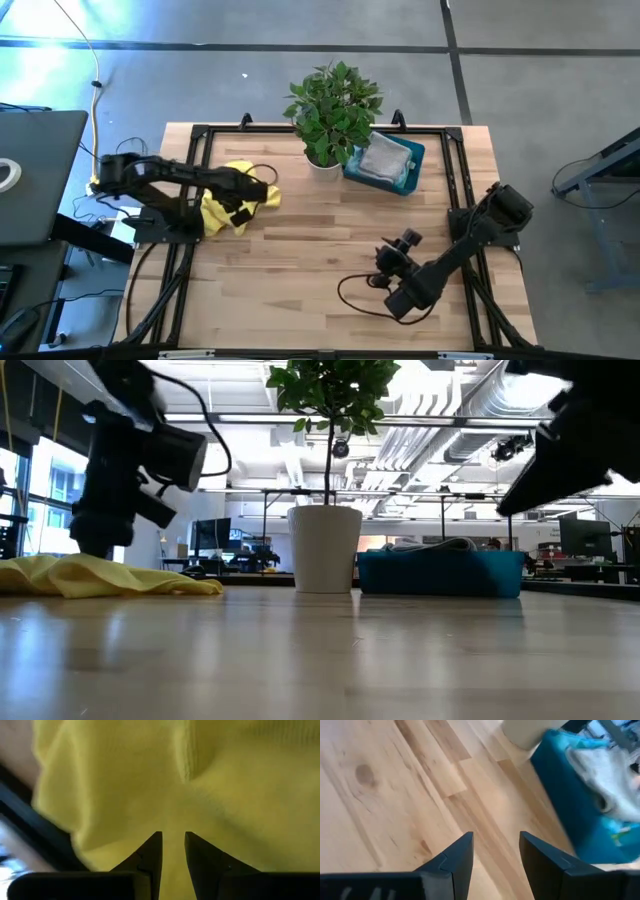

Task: Fold microfiber towels
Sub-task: Fold the yellow towel

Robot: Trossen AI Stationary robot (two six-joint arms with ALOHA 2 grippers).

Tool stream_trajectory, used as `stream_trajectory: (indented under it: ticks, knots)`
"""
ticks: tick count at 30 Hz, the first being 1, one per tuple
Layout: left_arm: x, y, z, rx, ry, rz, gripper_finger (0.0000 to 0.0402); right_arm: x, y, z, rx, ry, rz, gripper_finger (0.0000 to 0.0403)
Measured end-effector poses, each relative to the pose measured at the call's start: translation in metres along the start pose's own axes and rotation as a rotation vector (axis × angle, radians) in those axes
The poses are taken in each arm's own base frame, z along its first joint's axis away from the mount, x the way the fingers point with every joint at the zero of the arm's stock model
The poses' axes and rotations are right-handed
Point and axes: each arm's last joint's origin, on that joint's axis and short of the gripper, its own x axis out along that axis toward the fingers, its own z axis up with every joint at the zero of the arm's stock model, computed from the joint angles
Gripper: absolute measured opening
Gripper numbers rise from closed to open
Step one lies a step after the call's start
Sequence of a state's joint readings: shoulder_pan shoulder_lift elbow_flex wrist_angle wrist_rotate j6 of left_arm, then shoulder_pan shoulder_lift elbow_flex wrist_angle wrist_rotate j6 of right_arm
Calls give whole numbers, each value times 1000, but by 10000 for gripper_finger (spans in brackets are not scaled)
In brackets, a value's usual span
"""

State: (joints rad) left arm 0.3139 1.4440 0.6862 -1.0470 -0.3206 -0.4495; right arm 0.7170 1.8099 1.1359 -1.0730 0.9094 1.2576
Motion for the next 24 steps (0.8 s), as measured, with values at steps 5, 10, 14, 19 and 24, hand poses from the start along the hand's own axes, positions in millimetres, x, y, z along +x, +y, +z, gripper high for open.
stream_trajectory:
  ticks: [5, 10, 14, 19, 24]
  knots:
    - [10, -1, -5, -100, -81, -70, 74, 13, 2, -10, 42, -9, 18, 153]
    - [15, -10, -3, -93, -126, -105, 74, 25, 4, -18, 97, -14, 42, 153]
    - [16, -18, 0, -80, -154, -126, 73, 30, 6, -20, 128, -18, 57, 153]
    - [14, -29, -2, -95, -188, -145, 73, 31, 8, -17, 138, -24, 69, 153]
    - [4, -47, -2, -56, -239, -262, 73, 30, 11, -14, 138, -59, 84, 153]
